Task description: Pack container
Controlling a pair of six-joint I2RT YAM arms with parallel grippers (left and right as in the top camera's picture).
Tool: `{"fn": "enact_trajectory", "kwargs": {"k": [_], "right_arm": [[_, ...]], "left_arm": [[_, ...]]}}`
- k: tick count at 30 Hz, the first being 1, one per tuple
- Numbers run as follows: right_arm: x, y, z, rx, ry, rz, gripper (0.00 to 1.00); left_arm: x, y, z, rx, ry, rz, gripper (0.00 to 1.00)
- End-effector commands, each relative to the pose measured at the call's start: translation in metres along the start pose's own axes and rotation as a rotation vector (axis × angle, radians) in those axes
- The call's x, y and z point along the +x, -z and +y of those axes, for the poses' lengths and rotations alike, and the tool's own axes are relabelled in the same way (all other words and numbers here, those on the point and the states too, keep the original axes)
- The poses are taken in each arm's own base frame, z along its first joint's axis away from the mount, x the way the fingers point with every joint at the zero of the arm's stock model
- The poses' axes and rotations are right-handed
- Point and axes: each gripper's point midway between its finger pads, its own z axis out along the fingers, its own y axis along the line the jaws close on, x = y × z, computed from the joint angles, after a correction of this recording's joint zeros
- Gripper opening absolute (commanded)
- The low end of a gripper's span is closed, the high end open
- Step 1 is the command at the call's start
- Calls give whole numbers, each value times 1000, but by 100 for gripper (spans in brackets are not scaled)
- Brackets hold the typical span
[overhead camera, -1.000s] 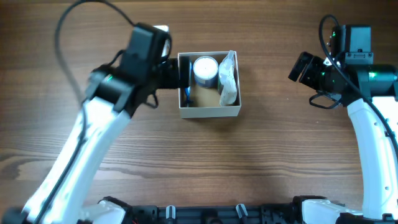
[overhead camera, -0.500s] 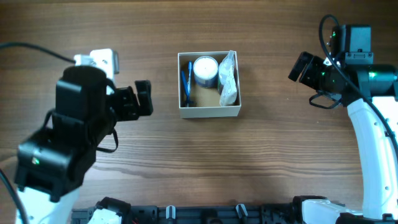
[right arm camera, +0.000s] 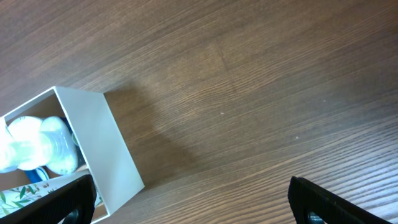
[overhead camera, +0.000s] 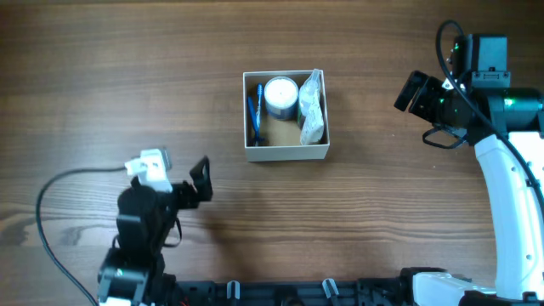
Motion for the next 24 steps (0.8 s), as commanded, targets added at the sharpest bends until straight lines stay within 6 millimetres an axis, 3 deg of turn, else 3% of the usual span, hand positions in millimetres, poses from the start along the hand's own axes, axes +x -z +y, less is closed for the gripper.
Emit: {"fn": "enact_trajectory", "kwargs": {"k": [1, 5, 10, 24], "right_arm": [[-3, 0, 2, -9, -22, -2, 100], [-3, 0, 2, -9, -22, -2, 100], [-3, 0, 2, -9, -22, -2, 100], [-3, 2, 2, -12, -22, -7, 100]], "left_arm": [[22, 2, 7, 22, 0, -30, 100], [33, 2, 12, 40, -3, -76, 100], [21, 8, 7, 62, -7, -140, 100], [21, 8, 7, 62, -7, -140, 100]]}}
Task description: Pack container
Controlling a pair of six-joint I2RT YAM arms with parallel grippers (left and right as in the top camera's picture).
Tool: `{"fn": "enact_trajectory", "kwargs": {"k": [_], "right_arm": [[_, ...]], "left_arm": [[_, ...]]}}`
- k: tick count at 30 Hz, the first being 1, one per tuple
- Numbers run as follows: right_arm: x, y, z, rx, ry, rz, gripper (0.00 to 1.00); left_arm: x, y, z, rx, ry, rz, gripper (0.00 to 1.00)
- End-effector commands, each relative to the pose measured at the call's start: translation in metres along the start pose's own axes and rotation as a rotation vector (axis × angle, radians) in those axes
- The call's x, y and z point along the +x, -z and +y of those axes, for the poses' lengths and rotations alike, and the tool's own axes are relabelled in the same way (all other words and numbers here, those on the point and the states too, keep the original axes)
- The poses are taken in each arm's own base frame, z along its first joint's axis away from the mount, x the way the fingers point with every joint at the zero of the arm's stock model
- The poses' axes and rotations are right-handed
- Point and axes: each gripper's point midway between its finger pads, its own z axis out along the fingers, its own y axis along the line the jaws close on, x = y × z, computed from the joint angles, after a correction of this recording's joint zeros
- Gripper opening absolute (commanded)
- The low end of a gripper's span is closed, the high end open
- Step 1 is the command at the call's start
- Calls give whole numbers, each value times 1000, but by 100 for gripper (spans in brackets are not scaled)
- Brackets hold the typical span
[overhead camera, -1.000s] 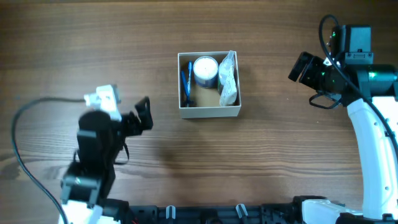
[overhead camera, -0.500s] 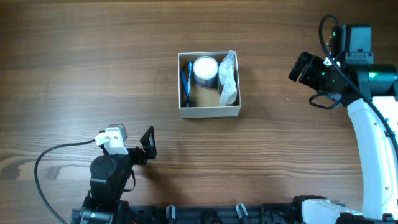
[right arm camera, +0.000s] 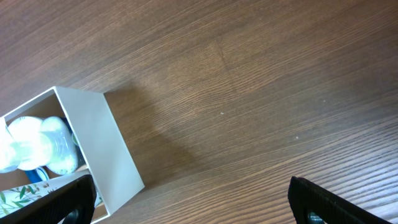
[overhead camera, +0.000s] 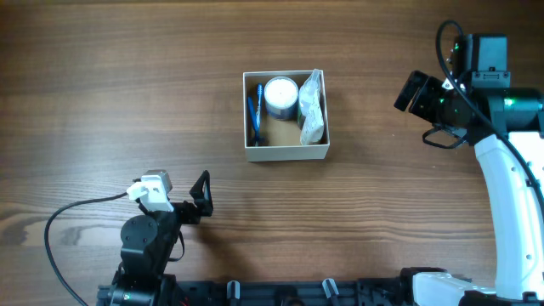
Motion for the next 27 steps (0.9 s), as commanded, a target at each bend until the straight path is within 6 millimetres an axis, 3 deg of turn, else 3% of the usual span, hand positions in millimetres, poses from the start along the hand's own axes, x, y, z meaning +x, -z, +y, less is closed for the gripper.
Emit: {"fn": "enact_trajectory", "kwargs": {"k": [1, 5, 10, 13, 16, 22, 27], "right_arm": [[-4, 7, 2, -19, -22, -21, 100], [-2, 71, 8, -117, -3, -182, 100], [10, 157, -28, -69, 194, -481, 100], [22, 176, -36, -67, 338, -622, 100], [36, 165, -41, -78, 377, -716, 100], [89, 78, -40, -191, 414, -704, 100], [109, 21, -37, -237, 425, -689, 100]], "left_arm": [[1, 0, 0, 10, 0, -4, 100], [1, 0, 0, 9, 0, -3, 100], [1, 0, 0, 9, 0, -1, 100], [1, 0, 0, 9, 1, -1, 100], [1, 0, 0, 9, 1, -1, 100], [1, 0, 0, 9, 1, -1, 100], [1, 0, 0, 9, 1, -1, 100]]}}
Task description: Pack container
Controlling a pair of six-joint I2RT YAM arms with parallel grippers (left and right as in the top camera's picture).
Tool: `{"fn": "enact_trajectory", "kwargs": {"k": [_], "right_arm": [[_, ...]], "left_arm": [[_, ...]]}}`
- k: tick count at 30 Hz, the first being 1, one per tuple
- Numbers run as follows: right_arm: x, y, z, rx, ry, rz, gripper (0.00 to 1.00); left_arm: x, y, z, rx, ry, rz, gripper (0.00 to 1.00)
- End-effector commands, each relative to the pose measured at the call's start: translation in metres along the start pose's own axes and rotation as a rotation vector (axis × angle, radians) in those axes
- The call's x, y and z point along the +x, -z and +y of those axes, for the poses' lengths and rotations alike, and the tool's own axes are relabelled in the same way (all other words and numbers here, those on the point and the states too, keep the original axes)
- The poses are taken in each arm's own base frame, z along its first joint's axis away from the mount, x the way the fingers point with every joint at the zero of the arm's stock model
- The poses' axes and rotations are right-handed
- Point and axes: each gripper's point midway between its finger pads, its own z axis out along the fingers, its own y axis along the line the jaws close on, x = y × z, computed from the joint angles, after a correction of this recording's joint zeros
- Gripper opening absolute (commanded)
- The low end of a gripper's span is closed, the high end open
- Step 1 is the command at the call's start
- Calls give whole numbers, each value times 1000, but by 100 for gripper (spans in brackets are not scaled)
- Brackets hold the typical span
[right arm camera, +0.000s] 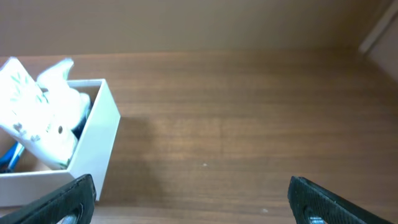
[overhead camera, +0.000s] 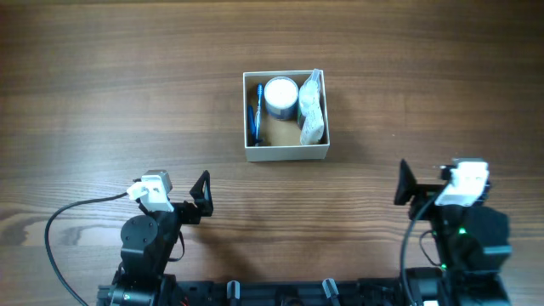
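A white open box [overhead camera: 286, 154] stands mid-table; the right wrist view has it at the left [right arm camera: 93, 149]. Inside lie a blue toothbrush [overhead camera: 252, 110], a round white tub [overhead camera: 280, 96] and a clear bag of white items [overhead camera: 312, 106], which sticks up over the rim [right arm camera: 43, 118]. My right gripper [right arm camera: 193, 205] sits low at the front right [overhead camera: 404, 183], open and empty, aimed at the bare table right of the box. Near the front left edge is my left gripper [overhead camera: 201, 190], far from the box; its jaw gap is hidden from above.
The wooden table [overhead camera: 127, 85] carries only the box. A grey cable [overhead camera: 76, 208] loops beside the left arm at the front edge. Both arm bases sit along the front edge.
My right arm has moved from the table's right side, level with the box, to the front right edge; its camera now sees the box from low down. The left arm has not moved.
At first my left gripper was a little out from the front left and the right arm stood at the far right. Then the left arm was drawn back to the front edge. Now the right arm is back at the front edge too. The box's contents stayed unchanged.
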Motion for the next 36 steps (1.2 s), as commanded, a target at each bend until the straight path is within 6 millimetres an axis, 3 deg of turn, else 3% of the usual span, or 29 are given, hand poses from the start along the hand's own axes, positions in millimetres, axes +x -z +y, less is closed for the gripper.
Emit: {"fn": "enact_trajectory", "kwargs": {"k": [1, 6, 12, 36], "right_arm": [[35, -17, 12, -64, -11, 5, 100], [69, -33, 12, -65, -68, 22, 100], [85, -43, 12, -67, -118, -20, 100], [85, -44, 12, -67, -117, -21, 100]], "left_arm": [[0, 0, 0, 6, 0, -3, 100], [0, 0, 0, 6, 0, -3, 100], [0, 0, 0, 6, 0, -3, 100], [0, 0, 0, 6, 1, -3, 100]]}}
